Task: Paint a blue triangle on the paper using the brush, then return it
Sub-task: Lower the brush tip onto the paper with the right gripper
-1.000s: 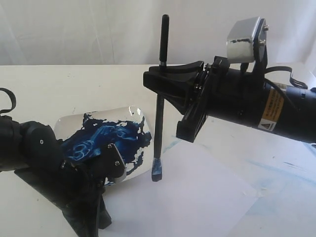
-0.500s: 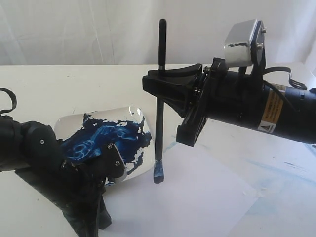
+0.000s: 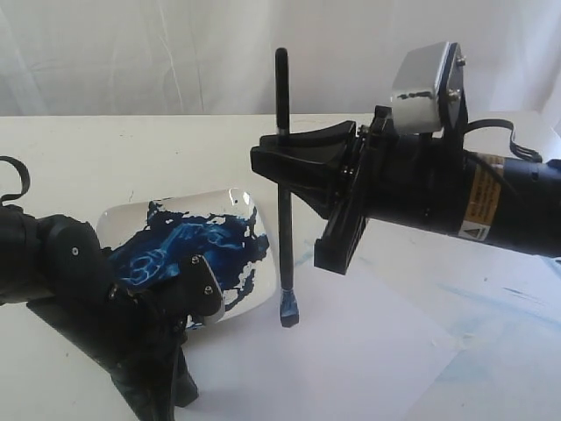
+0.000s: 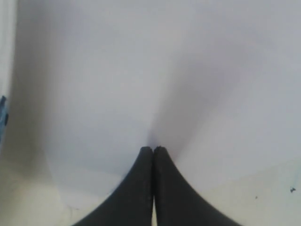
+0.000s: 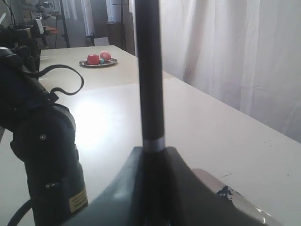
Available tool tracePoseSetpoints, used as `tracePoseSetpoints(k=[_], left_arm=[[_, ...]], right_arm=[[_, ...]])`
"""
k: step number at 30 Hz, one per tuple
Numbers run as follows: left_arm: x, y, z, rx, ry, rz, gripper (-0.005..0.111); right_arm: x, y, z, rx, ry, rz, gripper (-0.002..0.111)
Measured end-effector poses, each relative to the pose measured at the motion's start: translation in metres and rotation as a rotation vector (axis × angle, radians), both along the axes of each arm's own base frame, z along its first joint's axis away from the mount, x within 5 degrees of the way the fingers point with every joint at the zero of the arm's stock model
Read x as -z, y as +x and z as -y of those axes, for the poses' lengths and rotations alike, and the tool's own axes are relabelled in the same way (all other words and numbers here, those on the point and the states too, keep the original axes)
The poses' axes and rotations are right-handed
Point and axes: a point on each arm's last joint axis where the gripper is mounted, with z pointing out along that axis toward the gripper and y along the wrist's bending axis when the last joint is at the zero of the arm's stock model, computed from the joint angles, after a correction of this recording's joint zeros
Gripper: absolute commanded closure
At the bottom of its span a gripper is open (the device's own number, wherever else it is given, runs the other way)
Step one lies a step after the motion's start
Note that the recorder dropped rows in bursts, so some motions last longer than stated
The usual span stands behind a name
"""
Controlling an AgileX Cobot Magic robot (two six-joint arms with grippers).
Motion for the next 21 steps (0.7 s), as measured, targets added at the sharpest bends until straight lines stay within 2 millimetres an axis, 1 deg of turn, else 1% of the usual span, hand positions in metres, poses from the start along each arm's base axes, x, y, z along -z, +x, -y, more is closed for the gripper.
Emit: tracePoseSetpoints(k=[7,15,21], left_arm=[[0.0,0.0,0.0,0.0,0.0,0.0,0.107],[0.0,0.0,0.0,0.002,0.0,0.001,0.107],[0.0,0.0,0.0,0.002,0.0,0.001,0.107]], right_arm=[[0.003,0.0,-0.001,-0.017,-0.027,0.092,0.108],[0.029,0.007,-0.011,-0.109,-0.013,0.099,0.108],[0.047,0.012,-0.016,-0.135,-0.02,0.091,0.108]])
